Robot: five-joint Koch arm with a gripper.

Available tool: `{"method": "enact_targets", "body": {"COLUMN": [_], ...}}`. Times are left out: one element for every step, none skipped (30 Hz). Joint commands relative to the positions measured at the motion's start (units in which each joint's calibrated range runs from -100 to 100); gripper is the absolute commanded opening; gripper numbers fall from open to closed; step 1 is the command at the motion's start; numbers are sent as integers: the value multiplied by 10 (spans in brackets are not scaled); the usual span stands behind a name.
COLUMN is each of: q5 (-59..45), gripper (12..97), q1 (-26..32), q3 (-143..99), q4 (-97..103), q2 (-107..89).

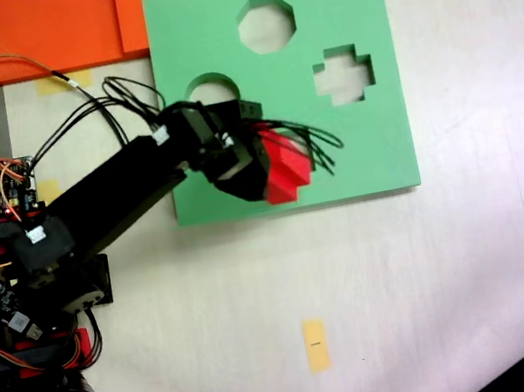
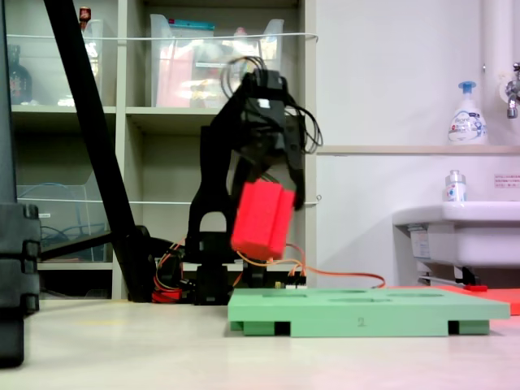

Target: Put the cross columnar block into the corresponding hole

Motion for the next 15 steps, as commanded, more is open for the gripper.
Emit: {"method": "enact_targets", "body": {"q5": [11, 13, 14, 14, 14, 14, 15, 15, 16, 18, 20, 21, 22, 22, 22], "gripper": [430, 430, 430, 430, 430, 430, 430, 430, 430, 430, 430, 430, 430, 430, 432], "q1": [13, 17, 20, 22, 25, 26, 28, 30, 32, 34, 35, 37, 39, 41, 42], "q3": [77, 100, 125, 149, 175, 207, 238, 268, 299, 330, 355, 373, 381, 381, 381], "q4": [40, 41, 43, 46, 48, 48, 49, 49, 49, 49, 49, 53, 66, 80, 95], "q2": [35, 62, 88, 116, 145, 178, 206, 238, 268, 301, 326, 348, 363, 370, 376]}}
